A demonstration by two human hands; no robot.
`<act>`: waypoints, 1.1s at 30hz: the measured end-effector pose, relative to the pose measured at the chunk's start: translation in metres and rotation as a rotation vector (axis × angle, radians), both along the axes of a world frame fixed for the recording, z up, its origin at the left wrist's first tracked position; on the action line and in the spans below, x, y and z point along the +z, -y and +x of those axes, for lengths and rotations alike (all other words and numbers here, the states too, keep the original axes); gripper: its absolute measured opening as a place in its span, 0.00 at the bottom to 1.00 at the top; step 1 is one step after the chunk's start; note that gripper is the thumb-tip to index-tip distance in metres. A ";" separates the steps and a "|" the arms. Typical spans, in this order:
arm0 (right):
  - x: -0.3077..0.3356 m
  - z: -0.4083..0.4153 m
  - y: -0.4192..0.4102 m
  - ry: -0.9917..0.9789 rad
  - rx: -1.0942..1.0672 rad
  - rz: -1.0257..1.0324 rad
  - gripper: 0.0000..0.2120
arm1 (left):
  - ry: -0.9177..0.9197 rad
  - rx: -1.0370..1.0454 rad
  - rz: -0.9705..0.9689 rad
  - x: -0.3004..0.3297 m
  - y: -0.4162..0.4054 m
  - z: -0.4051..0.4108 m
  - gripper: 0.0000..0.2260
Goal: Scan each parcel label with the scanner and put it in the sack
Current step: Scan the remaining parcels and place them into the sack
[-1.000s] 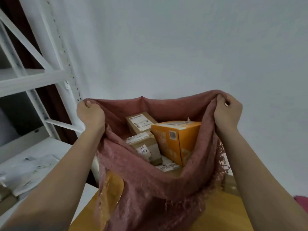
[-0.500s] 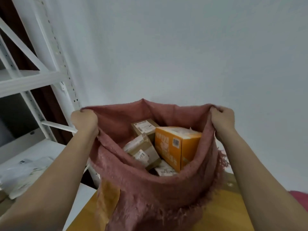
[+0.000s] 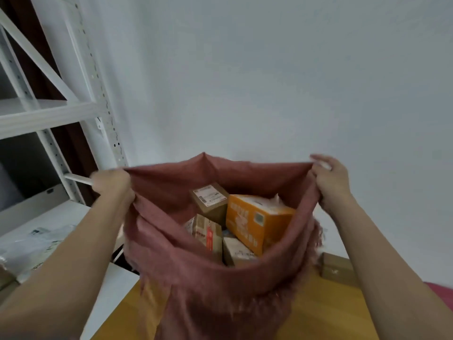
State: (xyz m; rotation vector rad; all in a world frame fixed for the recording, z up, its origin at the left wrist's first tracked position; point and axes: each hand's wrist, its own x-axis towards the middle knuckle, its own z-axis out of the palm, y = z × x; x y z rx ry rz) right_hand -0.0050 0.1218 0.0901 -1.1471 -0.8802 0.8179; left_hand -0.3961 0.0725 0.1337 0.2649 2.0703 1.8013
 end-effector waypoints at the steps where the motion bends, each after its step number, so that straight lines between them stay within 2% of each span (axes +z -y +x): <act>1: 0.007 0.003 0.001 -0.039 -0.031 0.069 0.14 | -0.138 -0.015 -0.112 0.004 -0.001 -0.005 0.31; 2: 0.013 0.007 0.003 -0.095 -0.065 0.116 0.14 | -0.205 -0.020 -0.164 0.004 0.000 -0.010 0.34; 4: 0.011 0.012 0.004 -0.131 -0.102 0.093 0.14 | -0.313 -0.001 -0.229 0.004 0.000 -0.022 0.23; 6: -0.011 0.010 0.007 -0.049 -0.110 -0.059 0.14 | -0.095 -0.068 -0.076 -0.016 0.006 -0.022 0.18; 8: -0.035 0.004 0.011 0.024 -0.097 -0.174 0.13 | -0.045 -0.089 -0.040 -0.041 0.004 -0.017 0.18; 10: -0.049 0.004 0.017 0.076 -0.055 -0.243 0.12 | -0.091 -0.094 -0.142 -0.058 0.002 -0.013 0.18; 16: -0.068 0.011 0.030 0.412 -0.029 -0.369 0.12 | -0.434 -0.122 -0.387 -0.066 0.005 0.020 0.28; 20: -0.077 0.022 0.043 0.506 -0.001 -0.437 0.27 | -0.742 -0.161 -0.328 -0.064 0.001 0.052 0.31; 23: -0.085 0.031 0.057 0.483 0.028 -0.492 0.31 | -0.953 -0.275 -0.223 -0.069 -0.001 0.077 0.28; 27: -0.098 0.049 0.078 0.406 0.082 -0.531 0.31 | -1.048 -0.407 -0.181 -0.074 -0.005 0.117 0.24; 33: -0.108 0.090 0.102 0.389 0.183 -0.497 0.32 | -1.248 -0.437 -0.161 -0.091 0.004 0.182 0.20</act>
